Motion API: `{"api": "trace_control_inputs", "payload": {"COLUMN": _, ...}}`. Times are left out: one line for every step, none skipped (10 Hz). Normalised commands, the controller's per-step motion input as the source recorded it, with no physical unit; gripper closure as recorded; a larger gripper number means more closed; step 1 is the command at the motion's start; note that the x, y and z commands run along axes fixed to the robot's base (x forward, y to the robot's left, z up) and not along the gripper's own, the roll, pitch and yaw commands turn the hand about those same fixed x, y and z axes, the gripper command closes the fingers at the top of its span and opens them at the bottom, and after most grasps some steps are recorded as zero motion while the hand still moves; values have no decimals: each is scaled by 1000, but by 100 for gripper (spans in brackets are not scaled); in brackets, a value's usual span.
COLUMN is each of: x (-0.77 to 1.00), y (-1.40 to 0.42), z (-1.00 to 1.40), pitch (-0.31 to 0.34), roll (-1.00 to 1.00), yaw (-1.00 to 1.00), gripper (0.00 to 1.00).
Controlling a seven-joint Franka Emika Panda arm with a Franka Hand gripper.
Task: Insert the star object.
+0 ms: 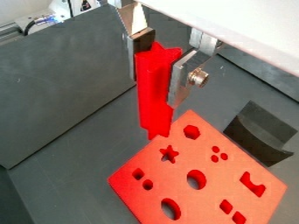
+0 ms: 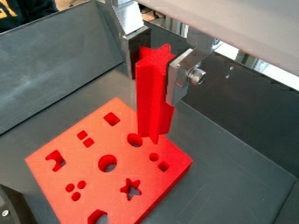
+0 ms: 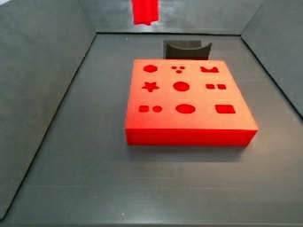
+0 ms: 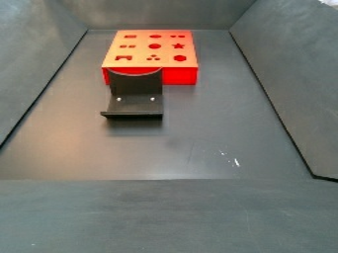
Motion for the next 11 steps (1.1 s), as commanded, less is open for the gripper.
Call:
{"api": "trace_control_inputs", "payload": {"x": 497, "y": 489, "z": -700, "pitch": 181, "roll": -60, "yaw": -334, "gripper": 100}}
{"api": "trace_control_inputs", "payload": {"x": 526, "y": 323, "z": -923, "pitch": 130, "roll": 0, "yaw": -589, "gripper": 100}}
{"api": "trace_control_inputs", "payload": {"x": 537, "y": 291, "z": -926, "pitch": 107, "roll": 0, "yaw": -631, "gripper": 100}}
{"api": "trace_control_inputs", "payload": {"x": 569, "y": 143, "z": -929, "pitch": 84, "roll": 34, "yaw": -703, "gripper": 100}}
{"api": "trace_control_inputs", "payload": {"x": 317, "y": 37, "z": -934, "pitch": 47, "roll": 6, "yaw": -903, "gripper": 100}}
{"api": "trace_control_inputs", "payload": {"x": 197, "y": 94, "z": -777, "pitch": 24, "roll": 36, "yaw": -911, "gripper": 100}}
{"api": "trace_control_inputs", "payload": {"x": 189, "y": 109, "z": -743, "pitch": 13, "roll": 9, "yaw": -917, "gripper": 100}}
{"api": "trace_control_inputs", "payload": {"x": 0, "y": 243, "z": -549, "pitch": 7, "roll": 0, "yaw": -806, "gripper": 100}}
{"api": "trace_control_inputs", "payload": {"x": -323, "y": 229, "z": -206, "pitch": 0, "roll": 3, "yaw": -323, "gripper": 100}}
{"api": "trace_control_inputs", "payload": {"x": -220, "y": 131, "z": -143, "pitch": 0, "roll": 17, "yaw": -200, "gripper": 100}}
{"api": "trace_control_inputs", "payload": {"x": -77, "y": 60, "z": -20, "pitch": 0, "roll": 0, "yaw": -17, "gripper": 100}}
